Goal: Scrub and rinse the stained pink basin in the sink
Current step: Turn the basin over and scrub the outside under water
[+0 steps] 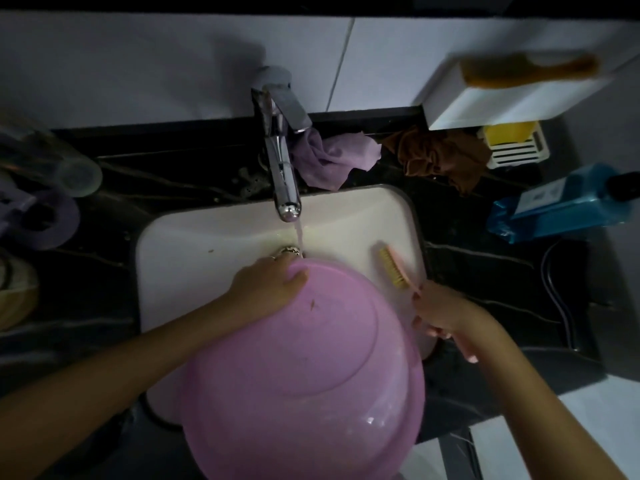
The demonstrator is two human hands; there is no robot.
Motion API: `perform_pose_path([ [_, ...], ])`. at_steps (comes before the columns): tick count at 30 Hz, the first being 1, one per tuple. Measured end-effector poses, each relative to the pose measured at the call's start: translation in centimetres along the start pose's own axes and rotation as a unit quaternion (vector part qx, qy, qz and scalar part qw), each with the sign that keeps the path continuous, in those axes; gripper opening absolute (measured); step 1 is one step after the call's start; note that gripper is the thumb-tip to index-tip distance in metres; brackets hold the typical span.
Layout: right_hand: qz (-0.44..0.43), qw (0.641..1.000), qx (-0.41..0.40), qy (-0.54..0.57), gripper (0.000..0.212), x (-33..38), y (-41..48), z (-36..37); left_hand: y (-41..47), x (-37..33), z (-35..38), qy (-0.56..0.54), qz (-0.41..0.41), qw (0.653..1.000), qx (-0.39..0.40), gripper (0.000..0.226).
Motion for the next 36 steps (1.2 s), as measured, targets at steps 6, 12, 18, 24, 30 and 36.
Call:
perform_pose_path([
  [6,-0.041,0.992,0.109,-0.042,0.014,0.0,1.6,4.8,-1.1,2.3,-0.7,-0.004,-0.072,0.997,0.005,0.047],
  [12,-0.164,0.986,-0.017,-0.006,0.029,3.4,3.4,3.5,-4.2,4.1,-3.0,0.012,-0.161,0.986,-0.042,0.053],
  [18,-0.242,0.968,-0.063,0.001,0.015,8.7,4.4,2.9,-6.4,5.1,-7.8,0.061,-0.186,0.975,-0.101,0.053],
  [24,-0.274,0.957,-0.093,0.020,0.006,9.0,4.9,3.1,-0.6,2.0,-8.4,0.011,-0.179,0.980,-0.082,0.036],
  [30,-0.295,0.951,-0.087,0.030,0.015,9.2,5.5,3.2,1.5,-8.5,-7.2,0.174,0.026,0.978,-0.114,0.041],
  [36,-0.281,0.956,-0.079,0.033,0.009,8.8,6.3,3.5,3.7,-2.7,-7.2,0.118,-0.106,0.986,-0.046,0.055],
])
Point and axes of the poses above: each hand's wrist, its own y-axis towards the middle knuckle, its own z-axis out of the palm, x = y × z, the point moved 10 cm from there along y, towards the middle knuckle, and after that the axes turned 9 degrees about y, right-handed, at the moved point
